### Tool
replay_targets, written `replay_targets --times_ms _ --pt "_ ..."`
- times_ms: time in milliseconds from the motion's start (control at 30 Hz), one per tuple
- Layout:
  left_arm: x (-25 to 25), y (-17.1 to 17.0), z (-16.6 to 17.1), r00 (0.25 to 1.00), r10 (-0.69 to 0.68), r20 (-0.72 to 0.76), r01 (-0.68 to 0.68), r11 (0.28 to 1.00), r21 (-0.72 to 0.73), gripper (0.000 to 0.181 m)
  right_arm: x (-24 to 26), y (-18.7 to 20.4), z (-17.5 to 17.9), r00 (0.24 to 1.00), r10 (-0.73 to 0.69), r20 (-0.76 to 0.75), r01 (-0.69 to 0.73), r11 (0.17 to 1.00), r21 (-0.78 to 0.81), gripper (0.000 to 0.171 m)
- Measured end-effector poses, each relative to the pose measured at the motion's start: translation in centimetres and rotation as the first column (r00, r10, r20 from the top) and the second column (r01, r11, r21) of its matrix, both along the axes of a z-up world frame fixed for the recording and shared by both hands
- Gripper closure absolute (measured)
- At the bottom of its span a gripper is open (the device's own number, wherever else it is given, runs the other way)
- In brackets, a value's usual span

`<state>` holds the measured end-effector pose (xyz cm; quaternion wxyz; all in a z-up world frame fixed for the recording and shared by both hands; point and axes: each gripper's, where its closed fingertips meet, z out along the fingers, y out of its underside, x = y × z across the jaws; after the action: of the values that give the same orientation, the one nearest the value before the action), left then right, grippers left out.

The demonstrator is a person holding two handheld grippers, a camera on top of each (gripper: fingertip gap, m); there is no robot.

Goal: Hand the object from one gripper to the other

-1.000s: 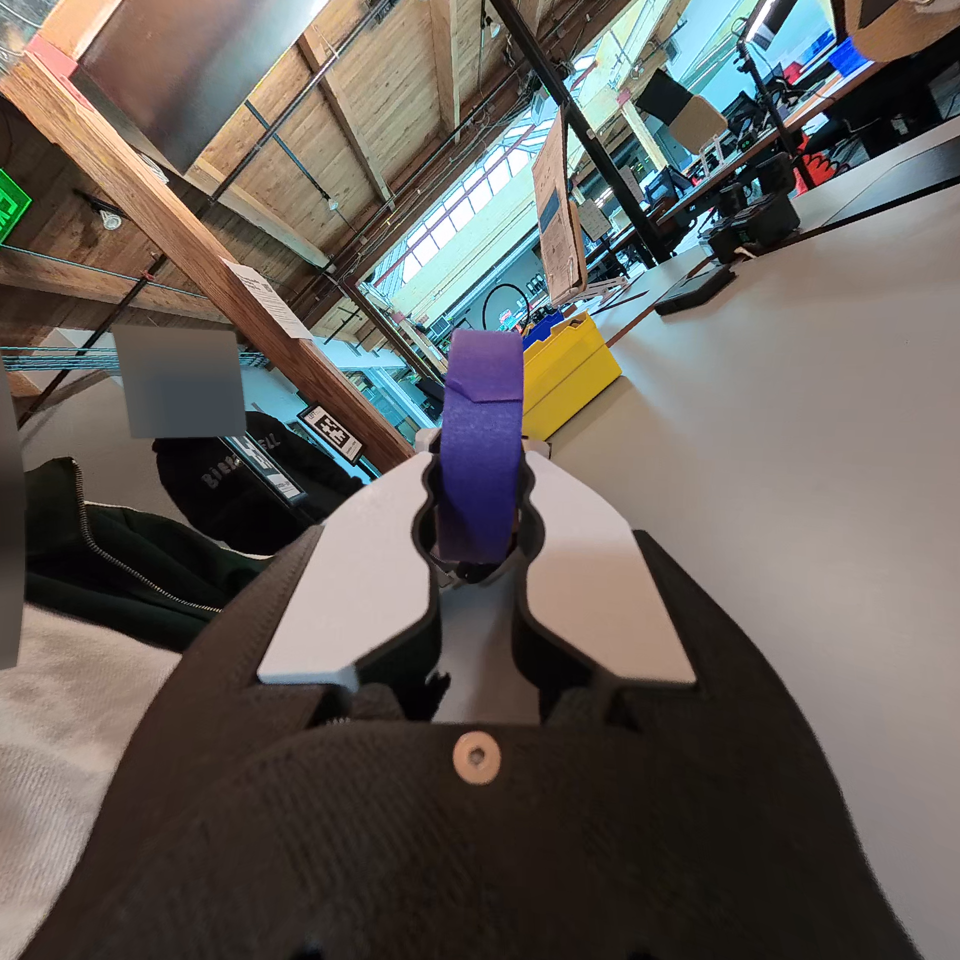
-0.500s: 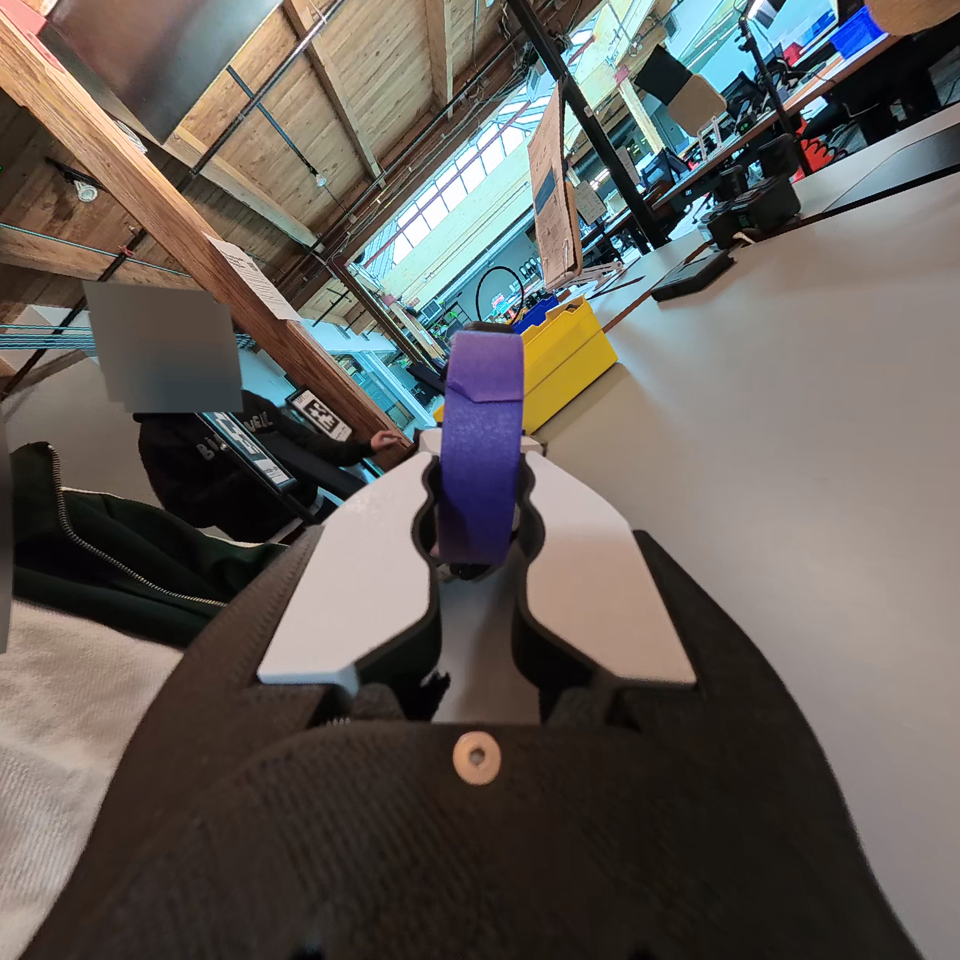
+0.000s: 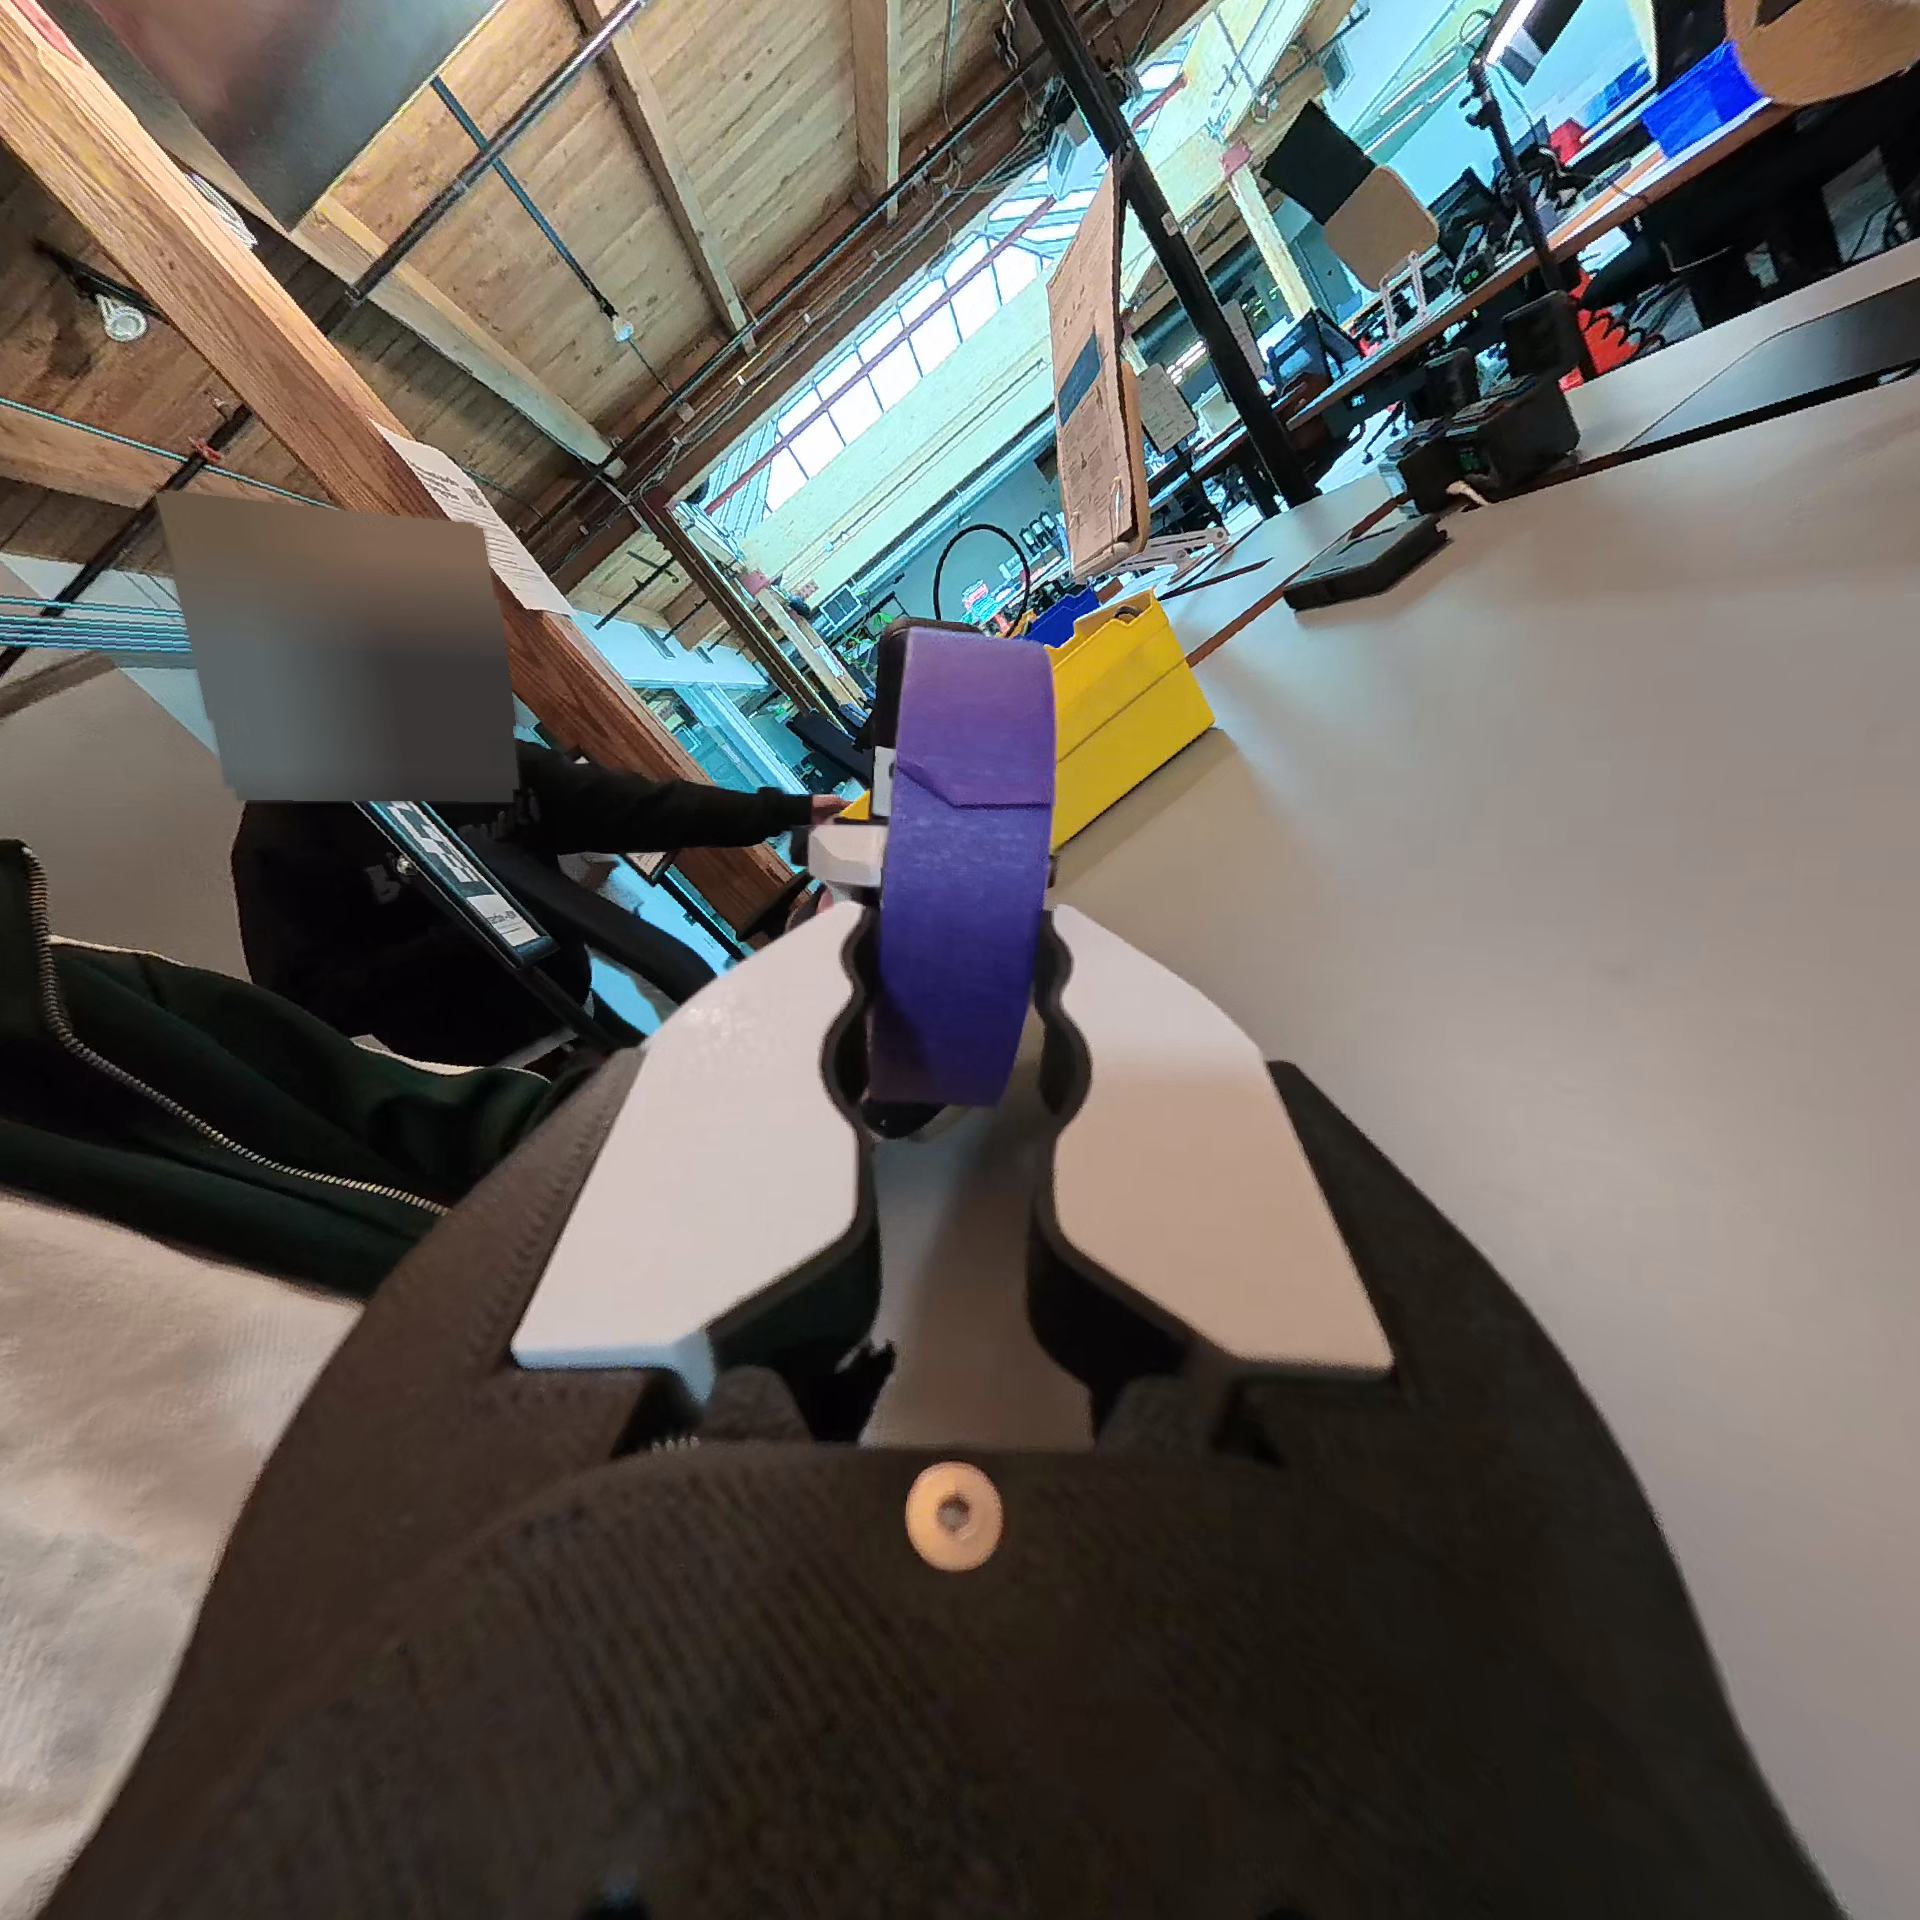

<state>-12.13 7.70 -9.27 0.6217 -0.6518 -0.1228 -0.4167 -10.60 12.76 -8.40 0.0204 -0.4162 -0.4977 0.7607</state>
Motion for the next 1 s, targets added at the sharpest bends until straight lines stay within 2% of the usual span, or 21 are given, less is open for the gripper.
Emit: replay_targets --times_ms 33,133,300,533,1000 --pt "-0.1 0.0 0.0 1.0 0.006 0.001 -0.006 1.0 0.001 0.154 -0.1 0.0 -0.1 1.0 -0.006 -0.002 0.006 1.0 0.011 0.141" --pt "-0.2 0.0 0.1 1.0 0.013 0.007 -0.013 1.0 0.007 0.154 -0.6 0.4 -0.4 0.998 -0.06 -0.008 0.06 0.997 0.054 0.124" --pt "-0.6 0.0 -0.1 0.999 0.038 -0.001 -0.038 0.999 -0.005 0.154 -0.8 1.0 -0.2 0.995 -0.097 -0.022 0.099 0.994 0.056 0.117" --pt "-1.4 -0.3 0.0 0.997 0.067 0.024 -0.067 0.998 0.005 0.155 -0.9 2.3 0.1 0.991 -0.132 -0.013 0.132 0.991 -0.002 0.117" --pt "-2.2 -0.4 -0.1 0.994 0.109 0.031 -0.109 0.994 0.003 0.155 -1.0 2.6 -0.1 0.982 -0.184 -0.039 0.187 0.979 0.08 0.12"
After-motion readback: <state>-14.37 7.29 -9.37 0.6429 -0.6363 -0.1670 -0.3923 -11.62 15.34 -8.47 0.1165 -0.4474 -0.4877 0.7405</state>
